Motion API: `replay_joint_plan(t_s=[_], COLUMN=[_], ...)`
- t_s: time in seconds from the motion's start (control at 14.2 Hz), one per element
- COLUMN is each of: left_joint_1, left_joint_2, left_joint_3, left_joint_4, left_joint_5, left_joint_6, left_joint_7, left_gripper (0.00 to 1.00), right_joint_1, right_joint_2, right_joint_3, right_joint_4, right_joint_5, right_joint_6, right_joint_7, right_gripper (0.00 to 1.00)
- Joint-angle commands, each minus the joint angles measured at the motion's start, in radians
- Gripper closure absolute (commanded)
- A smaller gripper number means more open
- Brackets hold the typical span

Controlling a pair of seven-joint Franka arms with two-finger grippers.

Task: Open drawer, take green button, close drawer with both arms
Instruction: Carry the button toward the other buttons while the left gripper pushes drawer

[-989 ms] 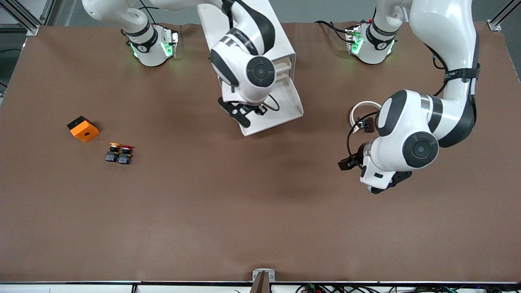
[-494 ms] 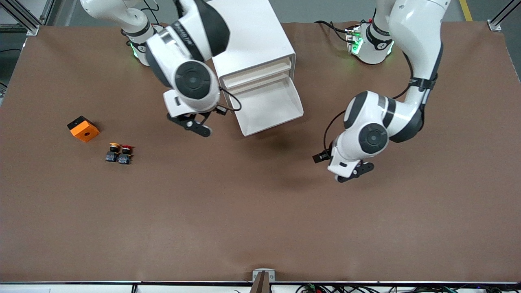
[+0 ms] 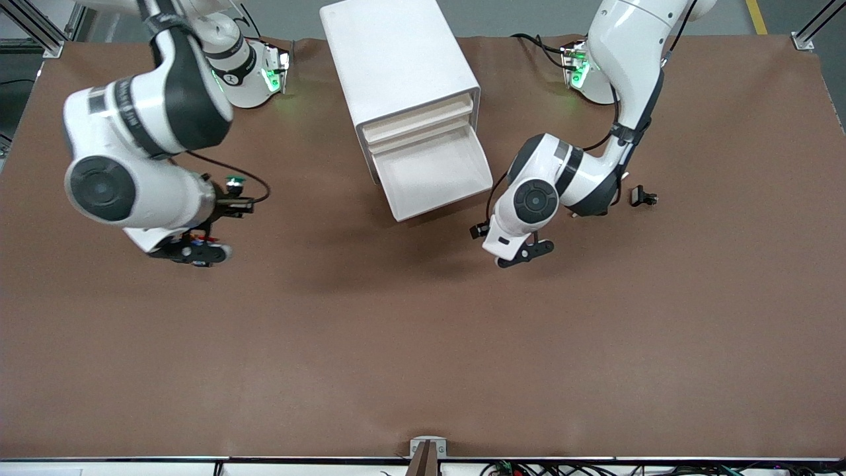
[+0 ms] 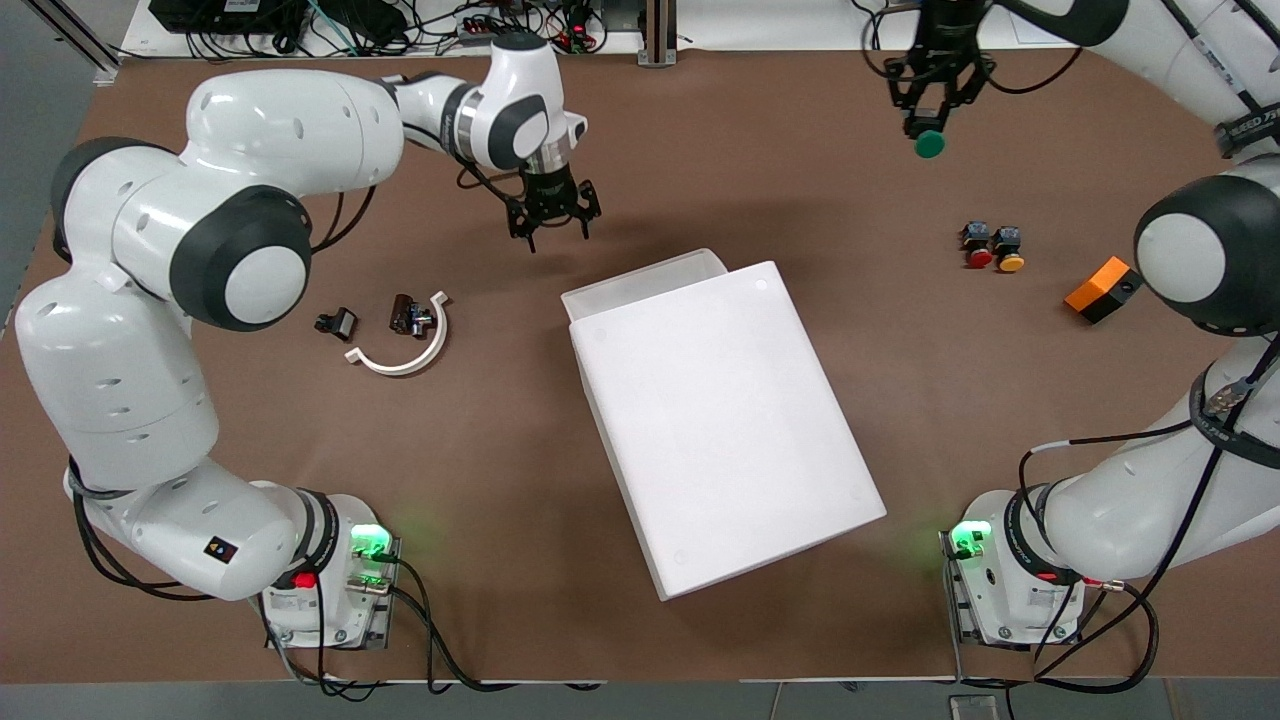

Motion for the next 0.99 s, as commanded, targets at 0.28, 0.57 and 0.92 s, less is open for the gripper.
replay_joint_plan(t_s=[0.28, 0.57, 0.92], left_joint_1=[0.015, 0.017, 0.008], left_joint_2=[-0.124, -0.176, -0.158], left_joint_3=[-0.1, -0.154, -0.24], left_joint_4=[-0.246, -0.309, -0.309], left_joint_5=[0.007, 0.005, -0.072], left_joint_6=[0.136, 0.135, 0.136], left_joint_7=[-0.067, -0.096, -0.127], left_gripper=[0.0, 0.0, 0.0], right_joint_1=[-0.106, -0.123, -0.16], right_joint_2=[-0.083, -0.031, 0.071], right_joint_3=[0.021, 0.021, 0.021], right_joint_4=[-0.463, -0.528, -0.525], right_joint_5=[-0.048, -0.048, -0.1], right_joint_6=[0.536, 0.713, 0.845], right_joint_7=[-0.175, -0.175, -0.177], right_gripper=[0.83, 0.84, 0.84])
